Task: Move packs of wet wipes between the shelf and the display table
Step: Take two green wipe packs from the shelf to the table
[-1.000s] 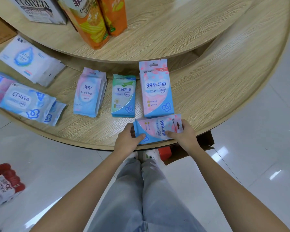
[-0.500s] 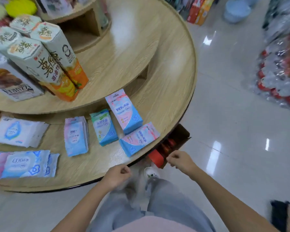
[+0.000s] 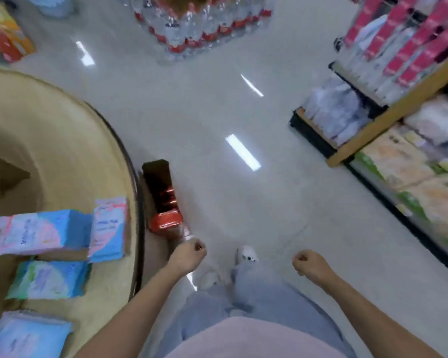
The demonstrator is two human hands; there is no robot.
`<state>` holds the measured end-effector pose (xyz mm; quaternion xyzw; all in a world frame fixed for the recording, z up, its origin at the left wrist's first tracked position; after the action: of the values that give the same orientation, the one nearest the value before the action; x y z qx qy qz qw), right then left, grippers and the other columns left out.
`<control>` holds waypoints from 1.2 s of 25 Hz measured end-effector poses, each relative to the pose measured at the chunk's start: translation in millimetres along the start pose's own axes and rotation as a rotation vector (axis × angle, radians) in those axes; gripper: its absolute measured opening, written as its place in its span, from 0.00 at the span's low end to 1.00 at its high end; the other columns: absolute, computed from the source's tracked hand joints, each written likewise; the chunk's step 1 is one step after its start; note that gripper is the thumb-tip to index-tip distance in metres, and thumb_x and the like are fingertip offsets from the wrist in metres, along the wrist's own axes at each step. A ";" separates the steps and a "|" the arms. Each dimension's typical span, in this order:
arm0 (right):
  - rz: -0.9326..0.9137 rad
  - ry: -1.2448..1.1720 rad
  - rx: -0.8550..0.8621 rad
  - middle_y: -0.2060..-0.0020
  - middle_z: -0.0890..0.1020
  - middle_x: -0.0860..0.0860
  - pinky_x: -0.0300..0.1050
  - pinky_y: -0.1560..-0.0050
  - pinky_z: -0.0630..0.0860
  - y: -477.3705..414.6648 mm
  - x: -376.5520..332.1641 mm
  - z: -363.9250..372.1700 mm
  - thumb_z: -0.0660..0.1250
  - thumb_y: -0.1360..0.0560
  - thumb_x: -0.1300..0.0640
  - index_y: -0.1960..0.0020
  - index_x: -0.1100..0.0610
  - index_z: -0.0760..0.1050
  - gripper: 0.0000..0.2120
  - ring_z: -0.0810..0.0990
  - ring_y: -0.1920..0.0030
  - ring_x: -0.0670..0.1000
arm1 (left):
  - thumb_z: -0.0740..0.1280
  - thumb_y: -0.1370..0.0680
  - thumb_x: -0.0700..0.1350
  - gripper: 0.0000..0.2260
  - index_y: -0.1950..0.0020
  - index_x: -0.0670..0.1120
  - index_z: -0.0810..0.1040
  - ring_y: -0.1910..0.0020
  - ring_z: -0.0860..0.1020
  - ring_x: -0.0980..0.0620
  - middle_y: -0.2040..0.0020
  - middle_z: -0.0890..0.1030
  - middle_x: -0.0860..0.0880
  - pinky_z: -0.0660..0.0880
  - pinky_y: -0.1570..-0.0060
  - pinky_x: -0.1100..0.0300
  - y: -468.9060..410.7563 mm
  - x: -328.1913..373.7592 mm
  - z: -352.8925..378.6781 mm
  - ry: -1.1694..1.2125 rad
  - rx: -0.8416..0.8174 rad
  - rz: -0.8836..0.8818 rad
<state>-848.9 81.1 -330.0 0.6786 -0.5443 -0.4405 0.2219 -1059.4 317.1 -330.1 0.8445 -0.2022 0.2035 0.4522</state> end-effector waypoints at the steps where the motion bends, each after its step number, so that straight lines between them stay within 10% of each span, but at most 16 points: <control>1: 0.063 -0.080 0.036 0.66 0.77 0.53 0.42 0.63 0.70 10.7 31.8 -3.3 0.63 0.26 0.61 0.63 0.57 0.71 0.08 0.76 0.65 0.51 | 0.64 0.24 0.45 0.09 0.50 0.42 0.80 0.46 0.79 0.44 0.50 0.82 0.43 0.71 0.48 0.58 -5.1 23.5 8.7 -0.048 -0.048 0.068; 10: 0.484 -0.697 0.120 0.63 0.77 0.56 0.40 0.65 0.66 93.4 251.8 -4.8 0.61 0.26 0.64 0.59 0.59 0.71 0.04 0.73 0.65 0.53 | 0.62 0.21 0.47 0.14 0.36 0.45 0.75 0.46 0.75 0.50 0.42 0.77 0.47 0.67 0.50 0.64 -38.7 191.9 158.7 -0.518 -0.352 0.313; 23: 0.324 -0.735 0.395 0.56 0.80 0.54 0.39 0.62 0.72 35.0 383.3 -208.4 0.61 0.22 0.60 0.48 0.59 0.75 0.07 0.79 0.59 0.51 | 0.65 0.22 0.42 0.11 0.42 0.40 0.77 0.51 0.79 0.44 0.44 0.80 0.40 0.73 0.46 0.56 -70.5 287.3 306.2 -0.663 -0.475 0.160; 30: 0.490 -0.809 0.383 0.57 0.80 0.54 0.38 0.64 0.72 -3.1 443.9 -279.0 0.61 0.24 0.62 0.51 0.59 0.75 0.05 0.79 0.61 0.50 | 0.63 0.21 0.44 0.12 0.40 0.43 0.76 0.42 0.77 0.45 0.40 0.78 0.44 0.71 0.43 0.58 -129.1 457.1 386.9 -0.753 -0.541 0.294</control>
<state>-604.5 -382.5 -347.3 0.3347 -0.8008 -0.4953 -0.0381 -547.5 -16.5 -374.0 0.6743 -0.5145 -0.1142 0.5173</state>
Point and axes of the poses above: each hand's wrist, its own y-axis away from the middle knuckle, its own z-axis out of the palm, x = y × z, the point moved 1 cm from there along -y, towards the middle knuckle
